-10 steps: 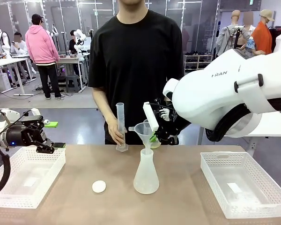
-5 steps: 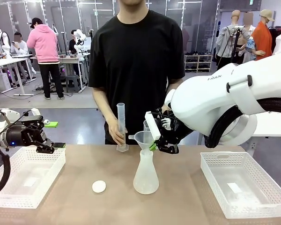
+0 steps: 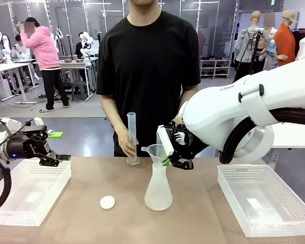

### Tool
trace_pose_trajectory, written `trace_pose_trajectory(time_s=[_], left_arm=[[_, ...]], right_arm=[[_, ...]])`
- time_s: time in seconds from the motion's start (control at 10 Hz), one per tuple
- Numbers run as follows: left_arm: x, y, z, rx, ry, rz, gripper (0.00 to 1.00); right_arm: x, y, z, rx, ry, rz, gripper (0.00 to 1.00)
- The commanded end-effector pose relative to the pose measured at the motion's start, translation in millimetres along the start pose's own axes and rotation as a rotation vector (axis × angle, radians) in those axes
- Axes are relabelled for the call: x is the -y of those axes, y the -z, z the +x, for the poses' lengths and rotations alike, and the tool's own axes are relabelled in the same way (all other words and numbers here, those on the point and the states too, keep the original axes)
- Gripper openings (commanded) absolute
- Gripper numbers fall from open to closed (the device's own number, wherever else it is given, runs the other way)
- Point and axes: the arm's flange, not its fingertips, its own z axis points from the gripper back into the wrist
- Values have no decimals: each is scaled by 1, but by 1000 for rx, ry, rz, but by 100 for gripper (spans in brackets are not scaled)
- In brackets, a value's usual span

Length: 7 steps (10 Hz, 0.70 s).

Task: Prepare the solutions needed for the experiment.
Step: Pick up the Plastic Funnel and insert it into the Big flask.

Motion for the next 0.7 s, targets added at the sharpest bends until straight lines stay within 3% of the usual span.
trace_pose_trajectory(time_s=[0.0, 0.2, 0.3, 0.4, 0.5, 0.6], left_arm=[[1, 2, 3, 16, 3, -8, 100], [1, 2, 3, 16, 3, -8, 100], [1, 2, 3, 16, 3, -8, 100], [1, 2, 3, 16, 3, -8, 100], [1, 2, 3, 16, 3, -8, 100], [1, 2, 3, 16, 3, -8, 100]], right_arm=[[-2, 7, -7, 14, -23, -24, 28], [-3, 6, -4, 10, -30, -14, 48], [-2, 4, 0, -6, -30, 5, 40], [3, 1, 3, -69, -60, 84, 68], [-1, 2, 2, 0, -11, 3, 68], [-1, 2, 2, 0, -11, 3, 68]])
